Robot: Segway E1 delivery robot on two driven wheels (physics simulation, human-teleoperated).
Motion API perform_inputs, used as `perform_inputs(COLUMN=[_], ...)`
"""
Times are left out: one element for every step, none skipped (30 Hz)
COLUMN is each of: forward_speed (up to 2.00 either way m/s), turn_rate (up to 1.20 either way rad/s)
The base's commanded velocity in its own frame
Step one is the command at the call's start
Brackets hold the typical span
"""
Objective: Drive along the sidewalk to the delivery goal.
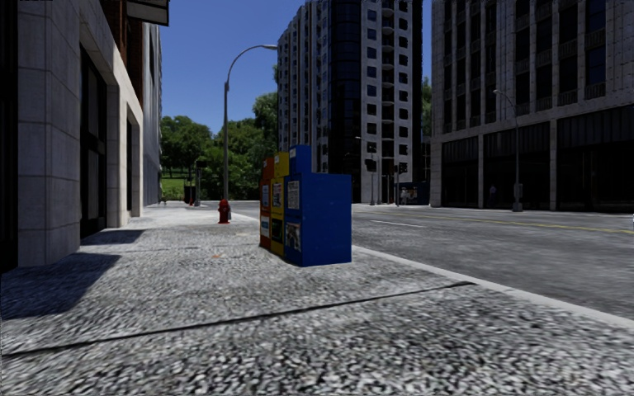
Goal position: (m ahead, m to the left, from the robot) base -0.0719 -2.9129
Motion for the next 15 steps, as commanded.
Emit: perform_inputs(forward_speed=[0.00, 0.00, 0.00, 0.00, 0.00, 0.00, 0.00, 0.00, 0.00, 0.00, 0.00, 0.00, 0.00, 0.00, 0.00], turn_rate=[-0.74, -0.76, -0.76, -0.76, -0.76, -0.76, -0.76, -0.76, -0.76, -0.76, -0.76, -0.76, -0.76, -0.76, -0.76])
